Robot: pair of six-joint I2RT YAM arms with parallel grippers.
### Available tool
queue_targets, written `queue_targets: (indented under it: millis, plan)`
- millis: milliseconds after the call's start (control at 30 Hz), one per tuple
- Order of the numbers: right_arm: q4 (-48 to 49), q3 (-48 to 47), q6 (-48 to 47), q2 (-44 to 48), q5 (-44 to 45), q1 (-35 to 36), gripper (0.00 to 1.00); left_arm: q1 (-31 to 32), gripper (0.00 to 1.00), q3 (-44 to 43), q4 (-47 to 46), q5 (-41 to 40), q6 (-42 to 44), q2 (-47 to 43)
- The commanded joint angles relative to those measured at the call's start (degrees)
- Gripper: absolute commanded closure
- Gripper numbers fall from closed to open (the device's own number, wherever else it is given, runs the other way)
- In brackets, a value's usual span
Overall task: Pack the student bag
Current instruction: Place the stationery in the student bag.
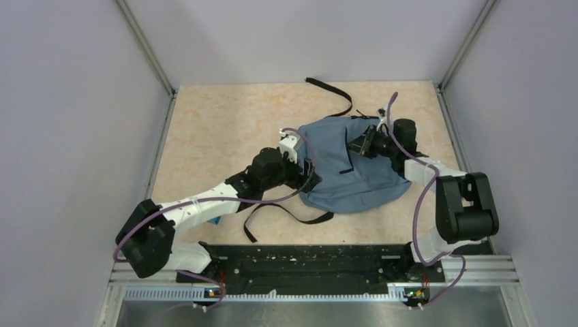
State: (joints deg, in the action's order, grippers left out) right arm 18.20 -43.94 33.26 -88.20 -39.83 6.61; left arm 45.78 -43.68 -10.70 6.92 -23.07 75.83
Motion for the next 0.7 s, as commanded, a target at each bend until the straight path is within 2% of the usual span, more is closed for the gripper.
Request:
queue_targets:
  millis: [0, 233, 433, 667]
  plan:
    - [1.0, -1.7, -1.7, -4.0, -1.4, 3.0, 1.0, -0.3, 0.14, -0.6, -4.8, 2.3, -0.3, 1.4]
    - [0.5, -3.9, -2.6, -7.5, -0.2, 7.1, 0.99, -0.3, 0.14, -2.1, -5.2, 7.6, 0.8, 3.4]
    - [-2.6, -3.4, -4.5, -3.7, 3.0, 7.0, 0.69, -0.2, 0.15, -2.9, -6.3, 11.2, -0.3, 5.8]
    - [-11.1, -2.8, -8.3, 5.7, 11.8, 6.9, 0.49, -0.2, 0.15, -3.4, -6.5, 11.3, -0.8, 6.3]
